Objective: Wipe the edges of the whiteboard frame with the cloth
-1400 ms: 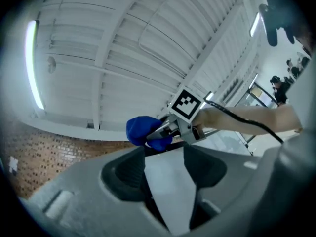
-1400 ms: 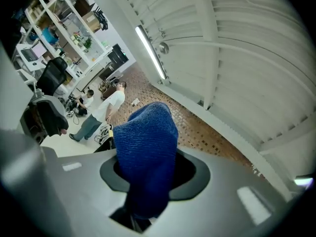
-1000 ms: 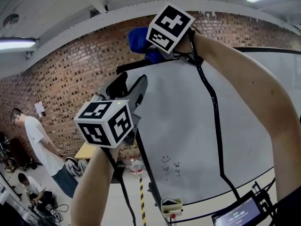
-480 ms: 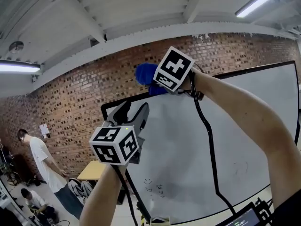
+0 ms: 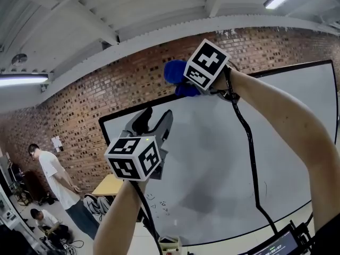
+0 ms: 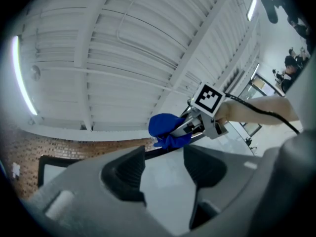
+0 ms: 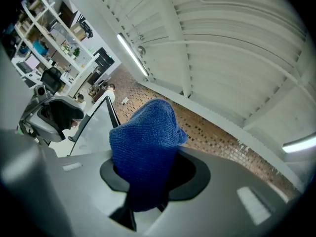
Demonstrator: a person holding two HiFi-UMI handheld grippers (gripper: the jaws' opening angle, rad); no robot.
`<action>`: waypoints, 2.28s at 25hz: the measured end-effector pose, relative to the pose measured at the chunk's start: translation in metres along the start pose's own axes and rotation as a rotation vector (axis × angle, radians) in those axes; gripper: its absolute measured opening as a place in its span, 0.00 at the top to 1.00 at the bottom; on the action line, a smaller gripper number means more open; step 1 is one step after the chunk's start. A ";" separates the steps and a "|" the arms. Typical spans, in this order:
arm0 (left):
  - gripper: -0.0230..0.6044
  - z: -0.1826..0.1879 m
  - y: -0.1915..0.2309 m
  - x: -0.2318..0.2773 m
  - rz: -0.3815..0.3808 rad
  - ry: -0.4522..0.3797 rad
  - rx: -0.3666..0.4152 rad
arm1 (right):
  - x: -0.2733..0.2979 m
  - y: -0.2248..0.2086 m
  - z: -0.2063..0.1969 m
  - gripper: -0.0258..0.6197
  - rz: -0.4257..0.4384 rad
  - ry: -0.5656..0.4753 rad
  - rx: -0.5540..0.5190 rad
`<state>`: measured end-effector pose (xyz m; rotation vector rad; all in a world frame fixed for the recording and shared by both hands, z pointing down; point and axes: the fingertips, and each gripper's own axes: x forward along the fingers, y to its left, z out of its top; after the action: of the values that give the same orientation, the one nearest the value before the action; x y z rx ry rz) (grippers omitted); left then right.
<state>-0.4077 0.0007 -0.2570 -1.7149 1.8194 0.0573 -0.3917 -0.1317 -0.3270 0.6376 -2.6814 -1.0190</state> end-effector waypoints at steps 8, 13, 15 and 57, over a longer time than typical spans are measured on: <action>0.57 0.007 -0.021 0.009 -0.057 -0.022 0.007 | -0.027 -0.042 -0.035 0.74 -0.052 0.043 0.114; 0.57 0.008 -0.035 0.019 -0.083 -0.038 0.026 | -0.044 -0.062 -0.053 0.74 -0.084 0.031 0.170; 0.57 0.010 -0.043 0.025 -0.090 -0.038 0.032 | -0.049 -0.067 -0.059 0.74 -0.095 0.037 0.168; 0.57 0.036 -0.276 0.170 -0.123 -0.049 -0.008 | -0.189 -0.241 -0.203 0.74 -0.079 0.008 0.190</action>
<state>-0.1335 -0.1758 -0.2601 -1.8117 1.6774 0.0550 -0.0793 -0.3237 -0.3442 0.7861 -2.7884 -0.7826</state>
